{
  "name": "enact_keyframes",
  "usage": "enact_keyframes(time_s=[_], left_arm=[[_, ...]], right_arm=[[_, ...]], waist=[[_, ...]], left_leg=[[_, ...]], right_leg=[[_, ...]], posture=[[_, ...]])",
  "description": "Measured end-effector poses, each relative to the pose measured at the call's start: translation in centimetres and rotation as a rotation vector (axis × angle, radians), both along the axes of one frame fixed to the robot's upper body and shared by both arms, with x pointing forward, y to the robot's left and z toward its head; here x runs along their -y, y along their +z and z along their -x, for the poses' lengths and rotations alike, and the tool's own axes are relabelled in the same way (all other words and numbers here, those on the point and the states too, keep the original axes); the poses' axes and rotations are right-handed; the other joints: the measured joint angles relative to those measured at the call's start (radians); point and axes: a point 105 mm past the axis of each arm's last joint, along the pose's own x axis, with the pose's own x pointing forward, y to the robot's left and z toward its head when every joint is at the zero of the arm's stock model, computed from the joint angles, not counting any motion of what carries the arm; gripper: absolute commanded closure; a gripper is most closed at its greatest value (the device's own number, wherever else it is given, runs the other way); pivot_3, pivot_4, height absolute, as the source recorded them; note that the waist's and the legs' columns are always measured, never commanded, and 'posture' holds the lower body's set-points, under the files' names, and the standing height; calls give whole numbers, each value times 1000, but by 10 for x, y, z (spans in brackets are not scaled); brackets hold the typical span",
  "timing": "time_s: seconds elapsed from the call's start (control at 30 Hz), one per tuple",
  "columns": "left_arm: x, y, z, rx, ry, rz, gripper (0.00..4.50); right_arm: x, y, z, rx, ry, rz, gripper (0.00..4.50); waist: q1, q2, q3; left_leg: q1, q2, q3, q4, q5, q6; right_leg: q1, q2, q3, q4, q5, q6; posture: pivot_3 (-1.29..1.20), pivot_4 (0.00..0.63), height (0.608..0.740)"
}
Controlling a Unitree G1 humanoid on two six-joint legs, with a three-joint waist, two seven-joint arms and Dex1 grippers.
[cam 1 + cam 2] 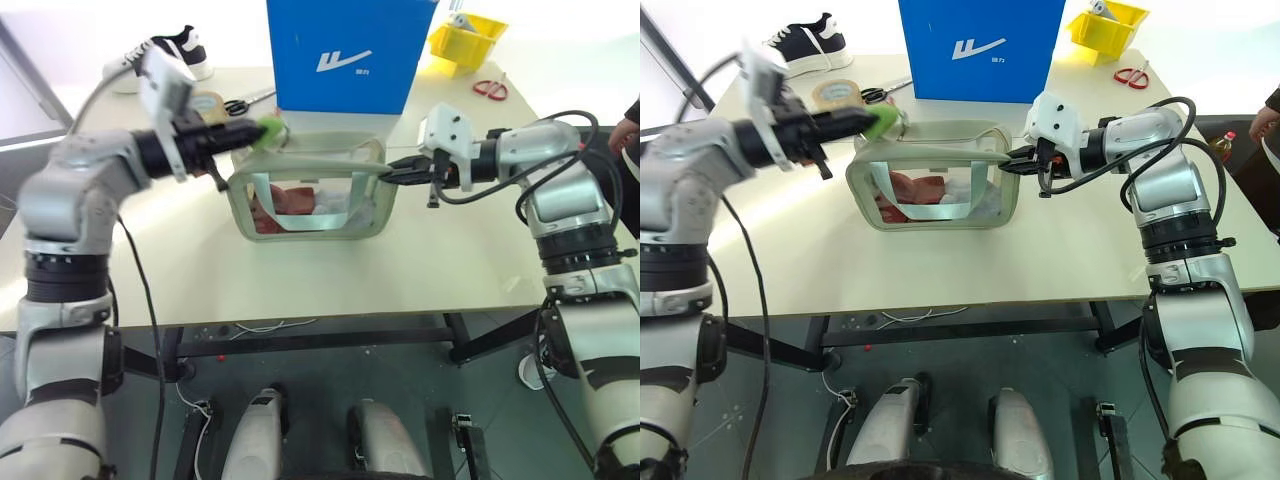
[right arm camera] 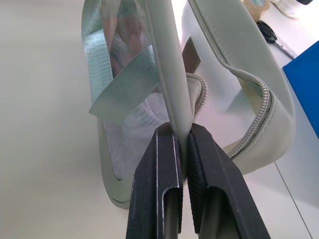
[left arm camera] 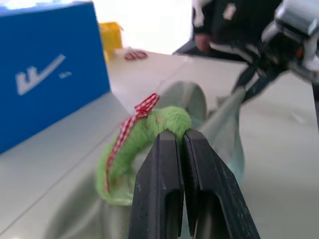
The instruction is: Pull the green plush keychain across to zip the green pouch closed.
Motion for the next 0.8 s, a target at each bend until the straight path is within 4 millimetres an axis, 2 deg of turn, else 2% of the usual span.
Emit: enact_keyframes(time_s=[0.03,0.13,0.23,0.33,0.4,0.5,0.6,0.73,0.8], left_arm=[[1,-7,-1,-5,0,-23,4449],[-2,-6,-1,13,2,-39,3518],[-13,0,-4,7,39,-27,2007],[-24,16,-4,38,78,-25,492],[-36,17,5,41,72,-88,492],[-52,-3,14,-25,73,-149,492],[-55,-25,15,-93,76,-145,492],[-51,-27,9,-75,91,-122,492],[-49,-30,3,-71,102,-101,1034]], right_arm=[[0,-2,0,-5,0,-4,4500],[1,-3,0,-7,-3,-5,4500],[1,-2,0,-4,-7,-7,4500],[0,-1,0,1,-4,-5,4500],[0,-2,1,0,-3,-3,4500],[3,-3,1,-4,-8,0,4500],[4,-2,1,-4,-13,1,4500],[3,-1,3,-8,-8,2,4500],[3,-1,3,-11,-9,2,4500]], waist=[[-1,0,0],[0,0,0],[1,0,0],[1,0,0],[-5,0,0],[-3,1,0],[3,1,0],[6,0,0],[5,0,0]], left_leg=[[0,0,0,0,0,0],[0,0,0,0,0,0],[0,0,0,0,0,0],[0,0,0,0,0,0],[0,0,0,-1,0,0],[1,1,0,-1,0,0],[0,1,-1,0,0,0],[0,1,-1,0,0,0],[0,0,0,0,0,0]], right_leg=[[0,0,0,0,0,0],[0,1,0,0,0,0],[0,1,0,0,0,0],[0,1,0,0,0,0],[-1,0,0,0,0,0],[-1,1,0,1,0,-1],[0,0,0,0,0,-1],[0,0,0,0,0,-1],[0,0,0,0,0,-1]], posture=[[0,150,740],[0,150,740],[0,150,740],[0,150,740],[0,150,740],[0,150,740],[0,150,740],[0,150,740],[0,150,740]])
